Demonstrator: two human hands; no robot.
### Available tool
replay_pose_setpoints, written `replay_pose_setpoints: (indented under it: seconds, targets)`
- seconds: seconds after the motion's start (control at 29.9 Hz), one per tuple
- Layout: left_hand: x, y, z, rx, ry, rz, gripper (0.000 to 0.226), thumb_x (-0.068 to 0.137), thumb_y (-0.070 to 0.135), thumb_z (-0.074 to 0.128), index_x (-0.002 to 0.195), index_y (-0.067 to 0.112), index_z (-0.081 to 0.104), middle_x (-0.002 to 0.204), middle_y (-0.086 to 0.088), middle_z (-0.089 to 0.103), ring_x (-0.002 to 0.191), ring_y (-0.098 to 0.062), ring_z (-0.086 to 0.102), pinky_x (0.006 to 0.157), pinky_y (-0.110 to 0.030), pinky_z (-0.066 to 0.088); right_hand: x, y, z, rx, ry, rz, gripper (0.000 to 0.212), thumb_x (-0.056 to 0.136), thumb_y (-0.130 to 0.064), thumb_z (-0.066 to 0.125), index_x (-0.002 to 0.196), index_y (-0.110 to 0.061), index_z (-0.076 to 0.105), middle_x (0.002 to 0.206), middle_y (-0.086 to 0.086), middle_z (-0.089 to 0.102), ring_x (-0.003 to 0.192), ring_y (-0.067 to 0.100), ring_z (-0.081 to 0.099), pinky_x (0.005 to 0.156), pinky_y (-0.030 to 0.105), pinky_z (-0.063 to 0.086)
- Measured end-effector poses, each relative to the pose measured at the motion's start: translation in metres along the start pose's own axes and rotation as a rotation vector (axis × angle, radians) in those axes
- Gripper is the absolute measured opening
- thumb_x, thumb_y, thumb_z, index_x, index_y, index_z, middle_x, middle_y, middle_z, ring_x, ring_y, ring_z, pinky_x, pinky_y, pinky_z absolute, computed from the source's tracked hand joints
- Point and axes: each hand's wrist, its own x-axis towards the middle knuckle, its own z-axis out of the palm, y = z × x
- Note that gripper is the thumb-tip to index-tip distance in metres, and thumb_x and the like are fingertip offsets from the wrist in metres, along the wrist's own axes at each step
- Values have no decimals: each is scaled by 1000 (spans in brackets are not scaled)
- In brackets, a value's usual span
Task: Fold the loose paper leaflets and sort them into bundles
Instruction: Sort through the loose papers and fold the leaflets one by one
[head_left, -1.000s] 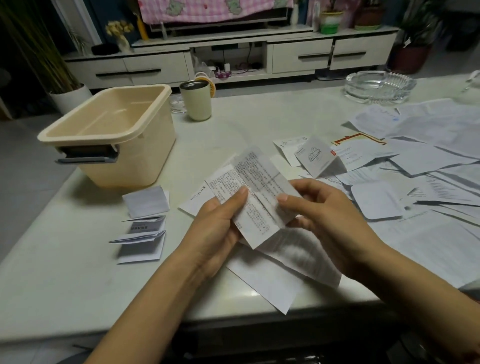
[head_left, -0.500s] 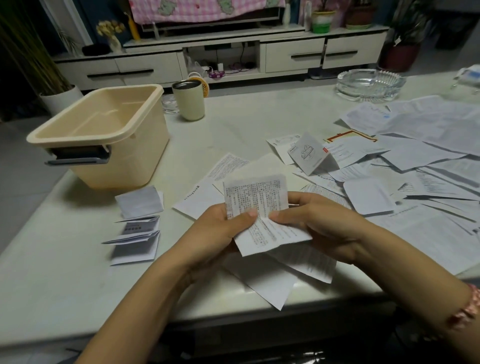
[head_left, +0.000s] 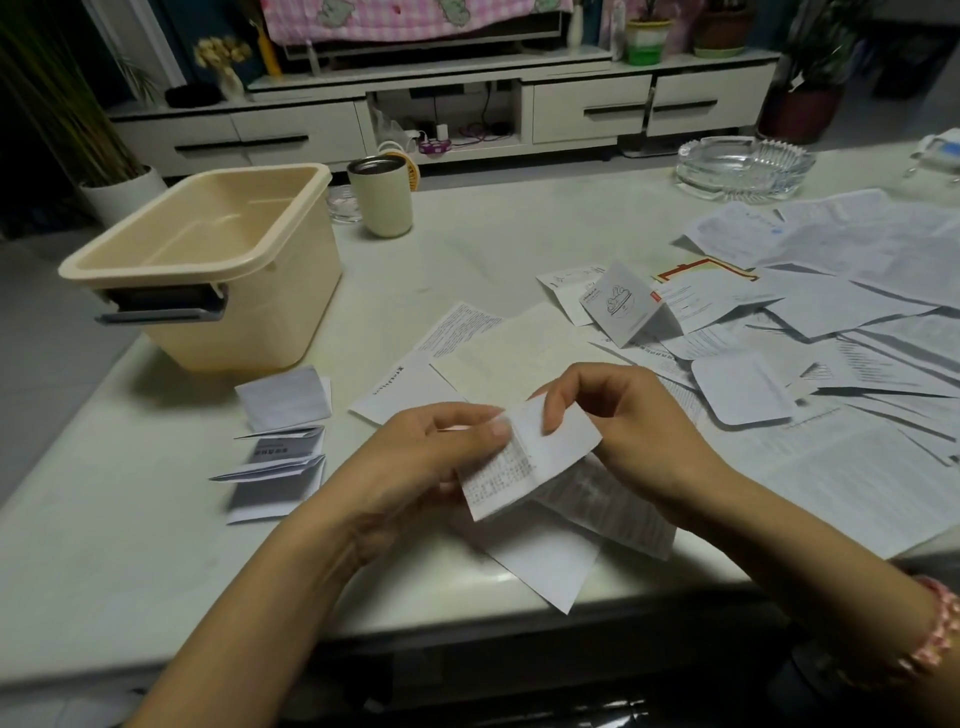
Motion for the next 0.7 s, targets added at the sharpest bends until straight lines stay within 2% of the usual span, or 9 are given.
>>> replay_pose_setpoints:
  seconds: [0.1, 0.17, 0.23, 0.3, 0.37, 0.44, 0.54, 0.64, 0.7]
  targets:
    - [0, -1, 1, 42, 27, 7, 9, 81, 10, 66, 89, 10, 70, 84, -5, 72, 75, -12, 64, 72, -24, 50, 2, 1, 3, 0, 8, 33, 40, 83, 11, 46, 60, -15, 64, 80, 15, 68, 61, 6, 55, 52, 12, 39]
    - [0, -1, 1, 28, 68, 30, 5, 82, 9, 65, 84, 11, 70, 80, -4, 71, 71, -11, 63, 67, -22, 49, 5, 4, 1, -6, 86, 59, 44, 83, 11, 42, 61, -18, 67, 75, 5, 68, 62, 6, 53, 55, 13, 39]
    - [2, -1, 0, -2, 121, 69, 5, 83, 9, 65, 82, 12, 69, 77, -3, 70, 66, -9, 62, 59, -18, 48, 7, 6, 0, -21, 207, 53, 41, 82, 10, 45, 66, -20, 68, 79, 3, 70, 68, 10, 53, 60, 15, 41]
    - [2, -1, 0, -46, 173, 103, 6, 83, 9, 64, 82, 11, 70, 74, 0, 70, 62, -5, 62, 52, -14, 47, 7, 4, -1, -82, 324, -11, 33, 82, 6, 52, 72, -23, 66, 83, -2, 68, 68, 3, 53, 62, 10, 40]
    - [2, -1, 1, -99, 197, 134, 7, 83, 8, 64, 83, 9, 71, 73, 0, 71, 63, -4, 64, 54, -14, 49, 5, 3, 1, -166, 370, -128, 24, 84, -3, 58, 77, -26, 64, 92, -5, 65, 76, 0, 55, 68, 10, 42]
    - [2, 1, 3, -138, 187, 179, 8, 81, 8, 65, 85, 7, 72, 77, -3, 72, 68, -8, 66, 60, -16, 53, 3, 2, 6, -248, 292, -219, 8, 83, -20, 60, 87, -28, 62, 100, -8, 63, 91, 4, 57, 79, 16, 44]
    - [2, 3, 8, -161, 191, 250, 13, 75, 11, 68, 88, 6, 70, 81, -7, 71, 71, -12, 66, 66, -20, 56, 1, 9, 17, -374, 129, -190, 30, 80, -42, 58, 106, -26, 59, 109, -13, 59, 105, 2, 52, 91, 19, 42]
    - [5, 5, 12, -224, 230, 263, 14, 74, 9, 69, 88, 11, 64, 73, -4, 68, 65, -10, 65, 62, -20, 56, 2, 9, 21, -264, 23, -109, 27, 87, -30, 63, 110, -18, 60, 104, -9, 64, 96, 6, 60, 86, 30, 49]
    - [6, 4, 14, -204, 253, 261, 17, 76, 12, 69, 92, 14, 62, 69, -2, 67, 64, -8, 64, 59, -19, 54, 4, 7, 20, -181, -7, -64, 18, 88, -16, 62, 106, -14, 62, 90, -4, 67, 79, 8, 63, 76, 32, 52]
